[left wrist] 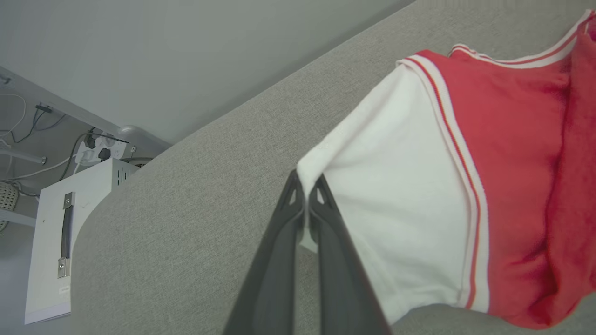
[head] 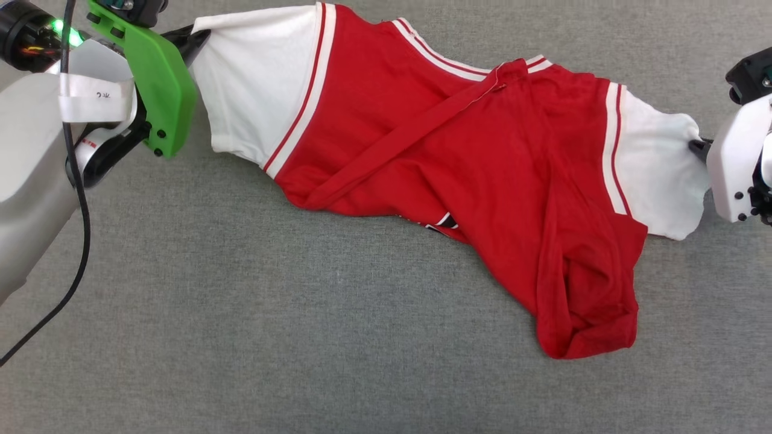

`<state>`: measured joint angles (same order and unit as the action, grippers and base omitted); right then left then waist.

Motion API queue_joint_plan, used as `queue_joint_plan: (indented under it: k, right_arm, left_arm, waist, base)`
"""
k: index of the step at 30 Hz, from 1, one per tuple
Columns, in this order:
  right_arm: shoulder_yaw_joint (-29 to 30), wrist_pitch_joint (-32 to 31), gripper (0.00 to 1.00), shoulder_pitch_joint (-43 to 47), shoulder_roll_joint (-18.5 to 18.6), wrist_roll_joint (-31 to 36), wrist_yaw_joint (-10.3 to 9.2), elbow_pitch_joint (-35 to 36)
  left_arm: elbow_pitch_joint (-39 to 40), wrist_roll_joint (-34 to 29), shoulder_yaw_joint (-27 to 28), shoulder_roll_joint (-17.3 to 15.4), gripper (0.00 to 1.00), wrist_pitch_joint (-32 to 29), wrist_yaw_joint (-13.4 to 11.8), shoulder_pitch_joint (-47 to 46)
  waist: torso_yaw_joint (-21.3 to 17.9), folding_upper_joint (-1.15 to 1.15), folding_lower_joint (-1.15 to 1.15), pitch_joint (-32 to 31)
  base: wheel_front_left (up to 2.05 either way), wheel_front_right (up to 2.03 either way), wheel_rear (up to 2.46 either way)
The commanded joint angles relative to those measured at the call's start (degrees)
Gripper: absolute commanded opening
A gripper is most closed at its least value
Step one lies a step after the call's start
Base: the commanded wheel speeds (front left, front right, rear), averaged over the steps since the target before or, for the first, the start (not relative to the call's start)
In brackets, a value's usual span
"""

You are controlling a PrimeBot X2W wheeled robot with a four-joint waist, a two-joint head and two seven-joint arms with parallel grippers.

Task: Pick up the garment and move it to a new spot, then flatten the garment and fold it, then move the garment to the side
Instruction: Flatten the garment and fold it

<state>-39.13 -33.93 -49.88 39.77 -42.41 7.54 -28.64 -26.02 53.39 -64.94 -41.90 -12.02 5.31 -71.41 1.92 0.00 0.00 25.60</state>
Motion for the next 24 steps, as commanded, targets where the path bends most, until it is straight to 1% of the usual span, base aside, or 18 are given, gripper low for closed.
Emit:
queue_joint_plan:
  k: [1,4,8,14,20,24]
  right_arm:
    - [-0.7,1.9,0.00,-0.4,0.1,-0.7,-0.05,-0.4]
    - [-0.9,6.0,0.00,-1.8,1.3,-1.6,-0.05,0.4]
    - [-1.7,9.6,0.00,-3.5,3.3,-2.4,-0.05,2.3]
    - [-0.4,15.0,0.00,-7.3,5.6,-3.2,-0.05,4.7]
    - [0.9,18.5,0.00,-12.7,6.9,-1.5,-0.05,5.9]
    - [1.2,19.2,0.00,-17.2,6.6,-0.4,-0.05,5.6]
  left_arm:
    - [-0.5,0.2,0.0,0.2,0.00,0.9,0.0,1.0]
    - [-1.1,0.2,0.1,0.3,0.00,2.3,0.1,1.4]
    - [-1.2,-0.2,0.3,0.2,0.00,3.8,0.0,1.3]
    - [-0.6,-0.9,1.2,-0.3,0.00,6.2,-0.4,0.1]
    - [-0.4,-2.0,3.0,-0.1,0.00,9.1,-1.3,-3.2]
    - [-1.5,-3.0,4.4,0.8,0.00,10.8,-1.6,-6.7]
  waist:
    - [-1.1,0.00,0.00,-3.5]
    - [-1.4,0.00,0.00,-6.3]
    - [-1.7,0.00,0.00,-8.9]
    - [-2.3,0.00,0.00,-11.2]
    - [-2.9,0.00,0.00,-11.5]
    - [-3.6,0.00,0.00,-10.3]
  base:
    - [0.00,0.00,0.00]
    - [0.00,0.00,0.00]
    - [0.00,0.00,0.00]
    - [0.00,0.00,0.00]
    - [0.00,0.00,0.00]
    - [0.00,0.00,0.00]
